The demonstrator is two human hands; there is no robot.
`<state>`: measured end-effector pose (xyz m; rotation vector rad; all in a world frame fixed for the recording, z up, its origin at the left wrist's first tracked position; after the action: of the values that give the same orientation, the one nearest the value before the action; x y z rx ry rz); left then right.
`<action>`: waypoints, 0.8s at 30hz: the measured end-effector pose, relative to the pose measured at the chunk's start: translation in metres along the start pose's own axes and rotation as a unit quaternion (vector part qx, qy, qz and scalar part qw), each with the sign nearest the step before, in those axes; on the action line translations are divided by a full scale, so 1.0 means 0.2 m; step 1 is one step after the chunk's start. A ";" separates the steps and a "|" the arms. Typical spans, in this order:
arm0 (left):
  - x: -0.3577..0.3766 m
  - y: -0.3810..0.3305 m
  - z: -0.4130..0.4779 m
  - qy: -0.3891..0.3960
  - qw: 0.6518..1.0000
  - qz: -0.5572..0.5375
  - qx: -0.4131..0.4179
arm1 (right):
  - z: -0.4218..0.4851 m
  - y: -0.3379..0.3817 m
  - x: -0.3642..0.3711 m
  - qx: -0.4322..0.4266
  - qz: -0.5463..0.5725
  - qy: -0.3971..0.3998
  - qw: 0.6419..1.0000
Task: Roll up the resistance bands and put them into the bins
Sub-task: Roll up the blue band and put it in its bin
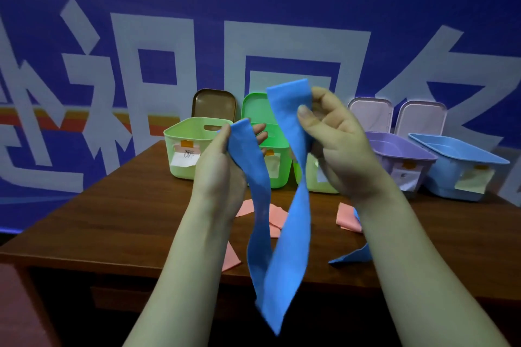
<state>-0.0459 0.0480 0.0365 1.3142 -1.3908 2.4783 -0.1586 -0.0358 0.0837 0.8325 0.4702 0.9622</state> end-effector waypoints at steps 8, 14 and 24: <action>0.03 0.03 -0.06 0.026 0.999 0.015 0.012 | -0.07 -0.18 0.15 0.071 -0.089 0.016 0.993; 0.03 0.02 -0.08 0.045 0.999 -0.010 0.004 | -0.10 -0.19 0.14 0.025 -0.157 -0.019 0.987; 0.04 0.04 -0.10 0.041 0.999 -0.010 0.016 | -0.11 -0.17 0.13 0.007 -0.184 -0.031 0.983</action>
<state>-0.0665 0.0554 0.0309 1.2105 -1.3207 2.5201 -0.1412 -0.0146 0.0431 0.7536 0.5555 0.5916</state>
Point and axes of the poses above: each hand's wrist, its own z-axis towards the middle knuckle, its own x-axis out of the palm, y = z × x, the point moved 2 cm from there along z, towards the middle knuckle, and after that the axes turned 1 degree about -z, right-handed, at the moved point
